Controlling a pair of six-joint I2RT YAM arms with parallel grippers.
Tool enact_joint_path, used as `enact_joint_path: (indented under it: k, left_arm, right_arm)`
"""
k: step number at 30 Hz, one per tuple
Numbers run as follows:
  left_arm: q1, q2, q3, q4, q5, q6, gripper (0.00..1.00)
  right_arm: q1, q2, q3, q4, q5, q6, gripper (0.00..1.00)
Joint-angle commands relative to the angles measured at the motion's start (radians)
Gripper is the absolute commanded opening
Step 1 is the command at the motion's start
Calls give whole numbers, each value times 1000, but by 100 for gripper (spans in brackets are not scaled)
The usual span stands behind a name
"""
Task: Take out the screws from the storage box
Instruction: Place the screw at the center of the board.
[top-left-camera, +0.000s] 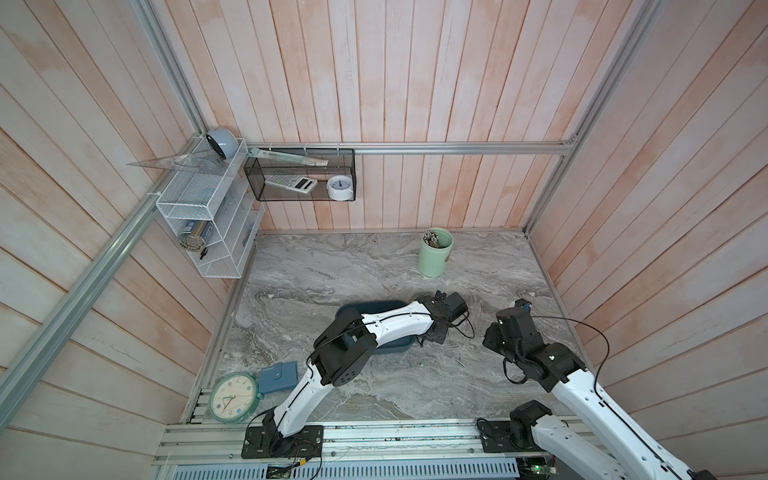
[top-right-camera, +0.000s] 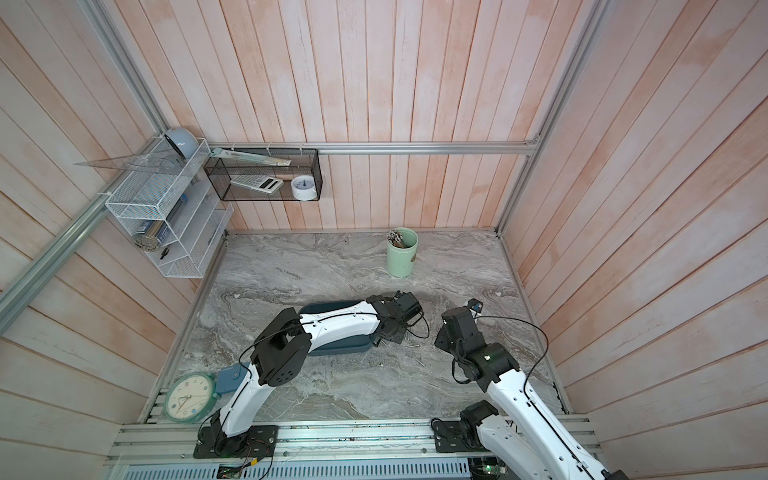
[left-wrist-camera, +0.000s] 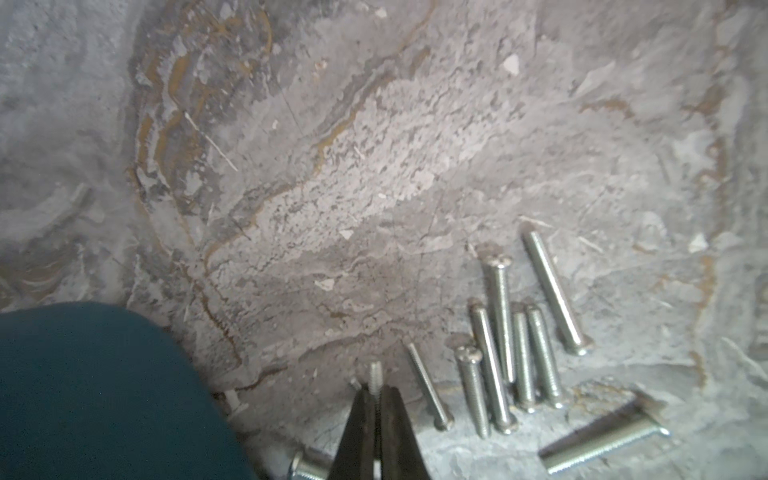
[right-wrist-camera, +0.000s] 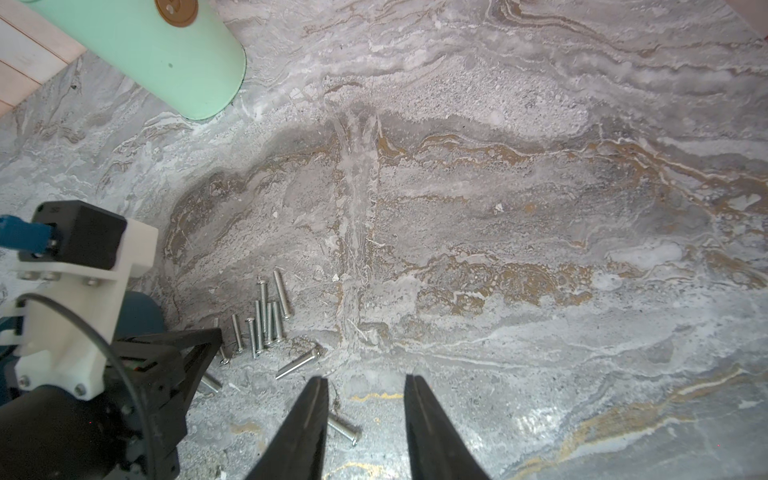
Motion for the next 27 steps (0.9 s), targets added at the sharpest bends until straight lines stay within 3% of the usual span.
enact_joint_path:
  k: [1,20,27]
  left_arm:
    - [1,25,35,-12,15,-15,10]
    - [1,7,83,-22,3,-24,20]
    - [25,-143,120,-28,-16,-24,41]
  right_arm:
    - [-5,-1,-19,3,-6,16,37]
    - [-4,12,-46,30,-45,17,41]
    - [-4,34,-42,53,-85,8,46]
